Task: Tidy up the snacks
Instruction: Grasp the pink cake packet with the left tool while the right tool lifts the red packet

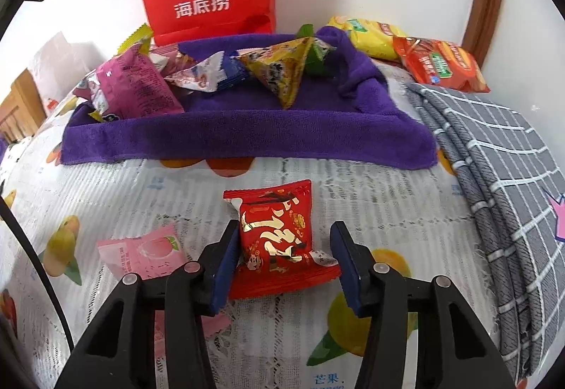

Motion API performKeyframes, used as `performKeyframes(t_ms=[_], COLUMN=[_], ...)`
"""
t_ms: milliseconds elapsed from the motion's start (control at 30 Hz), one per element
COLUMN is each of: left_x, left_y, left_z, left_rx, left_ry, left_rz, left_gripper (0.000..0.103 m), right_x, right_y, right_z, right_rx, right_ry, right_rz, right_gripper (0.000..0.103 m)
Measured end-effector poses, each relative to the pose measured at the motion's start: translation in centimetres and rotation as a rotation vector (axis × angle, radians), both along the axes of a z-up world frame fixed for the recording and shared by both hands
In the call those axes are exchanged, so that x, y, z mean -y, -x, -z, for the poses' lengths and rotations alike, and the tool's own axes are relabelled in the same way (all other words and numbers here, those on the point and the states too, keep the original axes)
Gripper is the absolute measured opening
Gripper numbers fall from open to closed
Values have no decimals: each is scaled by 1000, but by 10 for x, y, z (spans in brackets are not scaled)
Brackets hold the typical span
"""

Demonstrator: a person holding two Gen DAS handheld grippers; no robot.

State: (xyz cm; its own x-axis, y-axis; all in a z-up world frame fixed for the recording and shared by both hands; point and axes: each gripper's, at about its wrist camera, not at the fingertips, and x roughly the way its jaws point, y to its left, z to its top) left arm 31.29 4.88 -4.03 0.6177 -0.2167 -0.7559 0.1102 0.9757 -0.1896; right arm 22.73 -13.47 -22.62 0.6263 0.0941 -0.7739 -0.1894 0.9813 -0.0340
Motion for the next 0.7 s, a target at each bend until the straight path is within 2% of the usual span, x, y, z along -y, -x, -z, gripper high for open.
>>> performKeyframes(t_ms=[200, 400, 700], left_x=[5, 15, 24], left_y=[1, 13, 55], left_z=[5, 16, 37], left_rx=[-18, -39, -71], left_ry=[-23, -78, -112], left_rz=[-2, -18, -28], left_gripper=[69, 69, 69], right_x=[5, 3, 19], right_y=[-1, -1, 14], right_z=[0, -1, -14], right_rx=[-8, -8, 18], right_ry=[-34, -16, -60], right_rz=[23, 41, 81], right_gripper=[50, 50, 50])
